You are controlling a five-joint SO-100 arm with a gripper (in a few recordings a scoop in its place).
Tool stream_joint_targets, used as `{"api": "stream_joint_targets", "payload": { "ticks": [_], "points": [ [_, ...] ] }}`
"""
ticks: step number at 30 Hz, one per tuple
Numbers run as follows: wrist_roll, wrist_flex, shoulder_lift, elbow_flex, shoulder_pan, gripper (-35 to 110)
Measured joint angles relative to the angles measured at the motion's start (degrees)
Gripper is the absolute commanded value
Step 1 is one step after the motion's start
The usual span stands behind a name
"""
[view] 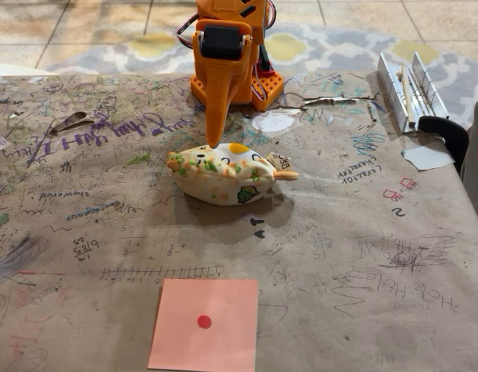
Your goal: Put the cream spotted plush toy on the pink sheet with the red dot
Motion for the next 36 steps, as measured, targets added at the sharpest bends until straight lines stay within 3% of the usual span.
{"api": "stream_joint_targets", "payload": {
  "ticks": [2, 6, 16, 23, 28, 33, 36],
  "points": [
    [-0.1, 0.4, 0.0, 0.0, -2.9, 0],
    [-11.2, 1.9, 0.0, 0.0, -8.8, 0],
    [-6.8, 1.2, 0.1, 0.0, -4.8, 0],
    [-21.5, -5.2, 0.1, -0.1, -3.1, 0],
    [-25.8, -10.5, 0.1, -0.1, 0.4, 0],
    [-33.2, 6.7, 0.0, -10.8, -3.3, 0],
    [-42.0, 22.9, -2.5, -20.2, -6.9, 16]
  ]
}}
